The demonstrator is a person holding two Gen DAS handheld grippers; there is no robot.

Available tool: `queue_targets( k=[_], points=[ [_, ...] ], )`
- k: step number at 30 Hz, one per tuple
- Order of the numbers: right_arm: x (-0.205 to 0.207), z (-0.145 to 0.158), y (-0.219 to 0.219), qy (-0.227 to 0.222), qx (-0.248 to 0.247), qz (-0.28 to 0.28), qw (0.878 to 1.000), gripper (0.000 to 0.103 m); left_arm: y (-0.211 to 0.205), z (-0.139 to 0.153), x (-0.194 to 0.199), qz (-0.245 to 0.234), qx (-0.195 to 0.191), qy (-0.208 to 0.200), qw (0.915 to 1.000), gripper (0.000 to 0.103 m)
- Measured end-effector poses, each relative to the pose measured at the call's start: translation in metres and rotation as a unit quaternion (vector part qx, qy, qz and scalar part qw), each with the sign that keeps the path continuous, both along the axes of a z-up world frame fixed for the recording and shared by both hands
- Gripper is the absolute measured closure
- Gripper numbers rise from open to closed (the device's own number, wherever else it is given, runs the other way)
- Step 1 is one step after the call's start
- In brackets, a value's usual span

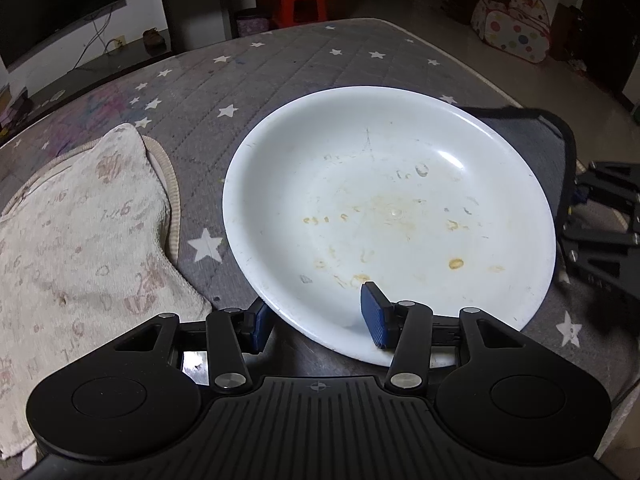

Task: Clean bowl
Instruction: 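Keep wiping the bowl interior with the held yellow cloth, right gripper, then lift the yellow cloth away from the bowl with the right gripper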

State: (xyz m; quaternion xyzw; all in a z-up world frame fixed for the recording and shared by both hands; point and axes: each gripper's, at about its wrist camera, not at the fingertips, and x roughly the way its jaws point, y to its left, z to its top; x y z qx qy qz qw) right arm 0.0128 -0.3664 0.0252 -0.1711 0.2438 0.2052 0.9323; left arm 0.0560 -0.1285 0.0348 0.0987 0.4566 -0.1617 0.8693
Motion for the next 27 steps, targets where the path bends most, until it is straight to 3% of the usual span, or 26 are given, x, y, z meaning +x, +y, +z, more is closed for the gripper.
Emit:
queue_targets(
  k=[15, 27],
  points=[
    [0.025, -0.002, -0.003, -0.019, -0.039, 0.002, 0.999, 0.078, -0.003, 0.000, 0.030, -0.020, 0.042, -0.009, 0.9989, 0.054],
    [0.021, 0.004, -0.002, -0.024, -0.070, -0.035, 0.997, 0.080, 0.006, 0.006, 0.023, 0.006, 0.014, -0.010, 0.9998, 0.055]
  ],
)
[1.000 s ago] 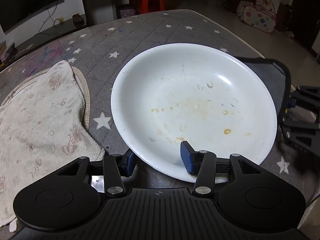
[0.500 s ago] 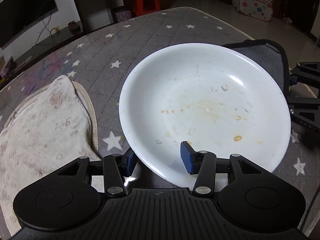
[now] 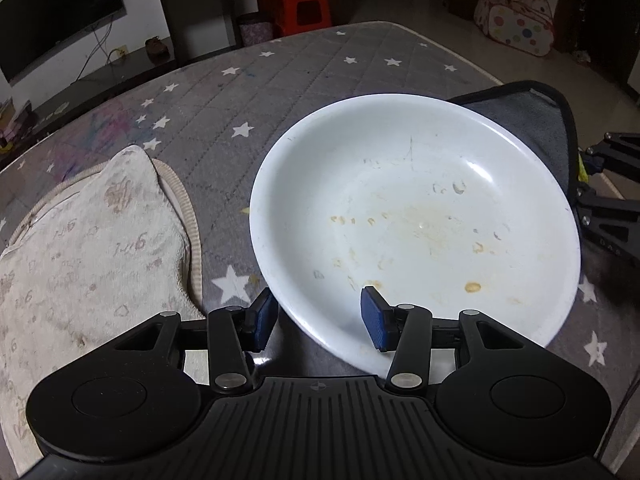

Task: Clean bowl
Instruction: 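Lift the yellow cloth away from the bowl with the right gripper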

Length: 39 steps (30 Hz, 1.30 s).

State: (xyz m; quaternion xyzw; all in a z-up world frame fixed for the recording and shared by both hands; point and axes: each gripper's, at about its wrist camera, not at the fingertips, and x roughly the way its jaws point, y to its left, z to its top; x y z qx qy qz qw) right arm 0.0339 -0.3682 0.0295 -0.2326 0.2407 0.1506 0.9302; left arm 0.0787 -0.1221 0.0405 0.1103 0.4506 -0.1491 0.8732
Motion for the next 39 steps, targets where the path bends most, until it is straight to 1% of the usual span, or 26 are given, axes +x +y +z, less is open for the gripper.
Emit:
queue_targets(
  k=[6, 10, 14, 17, 19, 21, 22, 25, 28, 30, 31, 32, 33, 35, 39],
  points=[
    [-0.007, 0.010, -0.006, -0.019, -0.018, -0.018, 1.000, 0.080, 0.003, 0.005, -0.007, 0.007, -0.007, -0.006, 0.9999, 0.055],
    [-0.008, 0.016, -0.011, -0.035, -0.050, -0.031, 0.998, 0.080, 0.007, 0.010, -0.011, 0.011, -0.016, -0.011, 0.9998, 0.055],
    [-0.013, 0.025, -0.024, -0.050, -0.086, -0.059, 0.993, 0.080, 0.008, 0.011, -0.016, 0.012, -0.020, -0.013, 0.9996, 0.055],
    [-0.016, 0.028, -0.031, -0.067, -0.134, -0.077, 0.986, 0.080, 0.008, 0.011, -0.017, 0.012, -0.023, -0.014, 0.9996, 0.055],
    [-0.016, 0.031, -0.033, -0.075, -0.153, -0.084, 0.982, 0.080, 0.008, 0.011, -0.017, 0.011, -0.026, -0.013, 0.9995, 0.055],
    [-0.012, 0.035, -0.042, -0.092, -0.191, -0.113, 0.971, 0.080, 0.009, 0.011, -0.019, 0.011, -0.030, -0.011, 0.9994, 0.055],
    [-0.011, 0.036, -0.043, -0.095, -0.194, -0.120, 0.969, 0.080, 0.009, 0.011, -0.020, 0.012, -0.032, -0.010, 0.9994, 0.055],
    [-0.006, 0.044, -0.055, -0.086, -0.155, -0.137, 0.975, 0.080, 0.011, 0.011, -0.024, 0.016, -0.044, -0.006, 0.9989, 0.055],
    [-0.004, 0.038, -0.052, -0.070, -0.125, -0.127, 0.981, 0.080, 0.012, 0.012, -0.029, 0.028, -0.054, -0.006, 0.9981, 0.052],
    [0.000, 0.029, -0.046, -0.043, -0.065, -0.114, 0.990, 0.080, 0.015, 0.013, -0.032, 0.044, -0.062, -0.004, 0.9971, 0.048],
    [0.001, 0.028, -0.044, -0.036, -0.052, -0.110, 0.992, 0.080, 0.016, 0.014, -0.033, 0.053, -0.066, -0.003, 0.9964, 0.048],
    [0.003, 0.020, -0.039, -0.019, -0.019, -0.100, 0.995, 0.080, 0.019, 0.016, -0.036, 0.068, -0.075, -0.002, 0.9949, 0.047],
    [0.004, 0.015, -0.035, -0.009, 0.000, -0.092, 0.996, 0.080, 0.021, 0.017, -0.039, 0.079, -0.081, -0.002, 0.9936, 0.047],
    [0.004, 0.009, -0.029, 0.008, 0.036, -0.076, 0.996, 0.080, 0.022, 0.017, -0.043, 0.086, -0.086, -0.003, 0.9926, 0.047],
    [-0.003, 0.002, -0.019, 0.037, 0.099, -0.054, 0.993, 0.080, 0.024, 0.018, -0.049, 0.097, -0.095, -0.001, 0.9907, 0.045]
  ],
)
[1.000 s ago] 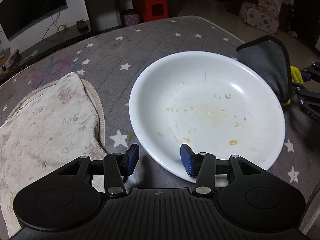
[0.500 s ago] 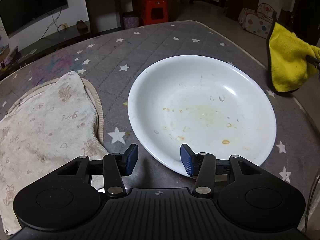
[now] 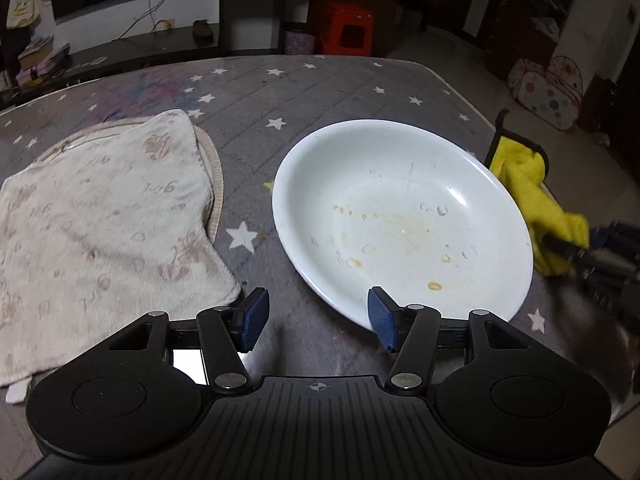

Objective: Clean bowl

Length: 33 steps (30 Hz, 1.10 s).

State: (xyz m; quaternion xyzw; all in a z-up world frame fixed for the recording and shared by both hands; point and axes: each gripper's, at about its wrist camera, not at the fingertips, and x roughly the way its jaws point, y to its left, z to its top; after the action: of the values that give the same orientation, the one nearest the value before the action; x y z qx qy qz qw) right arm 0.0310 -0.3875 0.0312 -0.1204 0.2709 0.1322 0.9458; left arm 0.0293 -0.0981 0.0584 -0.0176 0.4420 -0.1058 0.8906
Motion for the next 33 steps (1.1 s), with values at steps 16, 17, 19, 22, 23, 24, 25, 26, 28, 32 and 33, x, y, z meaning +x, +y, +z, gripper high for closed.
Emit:
queue_targets(
  k=[16, 17, 19, 22, 23, 24, 25, 26, 28, 32, 33],
  points=[
    [-0.025, 0.004, -0.001, 0.022, 0.022, 0.057, 0.998, 0.080, -0.009, -0.013, 0.012, -0.006, -0.020, 0.025, 0.9995, 0.047],
    [-0.027, 0.002, 0.001, 0.020, 0.022, 0.060, 0.998, 0.080, -0.012, -0.014, 0.013, -0.007, -0.021, 0.027, 0.9994, 0.049],
    [-0.031, -0.002, 0.003, 0.016, 0.022, 0.064, 0.998, 0.080, -0.017, -0.015, 0.013, -0.011, -0.020, 0.029, 0.9993, 0.052],
    [-0.034, -0.004, 0.004, 0.014, 0.030, 0.068, 0.997, 0.079, -0.024, -0.016, 0.015, -0.013, -0.009, 0.028, 0.9995, 0.057],
    [-0.036, -0.005, 0.004, 0.011, 0.033, 0.074, 0.997, 0.078, -0.027, -0.016, 0.015, -0.015, -0.001, 0.026, 0.9995, 0.057],
    [-0.039, -0.006, 0.006, 0.010, 0.034, 0.079, 0.996, 0.077, -0.029, -0.017, 0.016, -0.017, 0.006, 0.025, 0.9995, 0.057],
    [-0.040, -0.006, 0.007, 0.008, 0.030, 0.082, 0.996, 0.074, -0.030, -0.017, 0.017, -0.020, 0.011, 0.024, 0.9995, 0.057],
    [-0.041, -0.008, 0.011, 0.004, 0.016, 0.089, 0.996, 0.073, -0.030, -0.018, 0.018, -0.023, 0.016, 0.023, 0.9993, 0.057],
    [-0.043, -0.008, 0.014, 0.000, 0.006, 0.094, 0.996, 0.072, -0.030, -0.018, 0.018, -0.025, 0.019, 0.023, 0.9993, 0.057],
    [-0.043, -0.005, 0.015, 0.006, 0.006, 0.097, 0.995, 0.067, -0.028, -0.018, 0.017, -0.026, 0.020, 0.022, 0.9992, 0.057],
    [-0.044, -0.001, 0.015, 0.005, 0.006, 0.095, 0.995, 0.066, -0.028, -0.018, 0.017, -0.026, 0.021, 0.022, 0.9992, 0.057]
  ],
)
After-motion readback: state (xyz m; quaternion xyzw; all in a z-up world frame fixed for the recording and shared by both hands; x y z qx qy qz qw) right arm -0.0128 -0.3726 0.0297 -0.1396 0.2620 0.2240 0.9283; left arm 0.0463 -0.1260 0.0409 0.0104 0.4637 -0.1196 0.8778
